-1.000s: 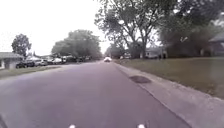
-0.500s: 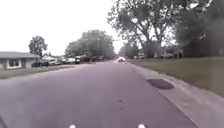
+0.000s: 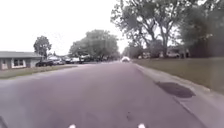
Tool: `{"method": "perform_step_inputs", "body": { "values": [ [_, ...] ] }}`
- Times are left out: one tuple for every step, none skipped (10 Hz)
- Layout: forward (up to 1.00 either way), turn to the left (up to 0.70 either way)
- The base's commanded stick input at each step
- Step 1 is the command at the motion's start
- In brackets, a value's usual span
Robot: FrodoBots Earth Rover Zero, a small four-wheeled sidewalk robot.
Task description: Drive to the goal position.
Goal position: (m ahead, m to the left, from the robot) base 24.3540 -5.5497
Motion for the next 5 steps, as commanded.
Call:
{"method": "perform_step_inputs", "body": {
  "values": [
    [1.0,0.0],
    [1.0,0.36],
    [1.0,0.4],
    [1.0,0.4],
    [1.0,0.4]
  ]
}}
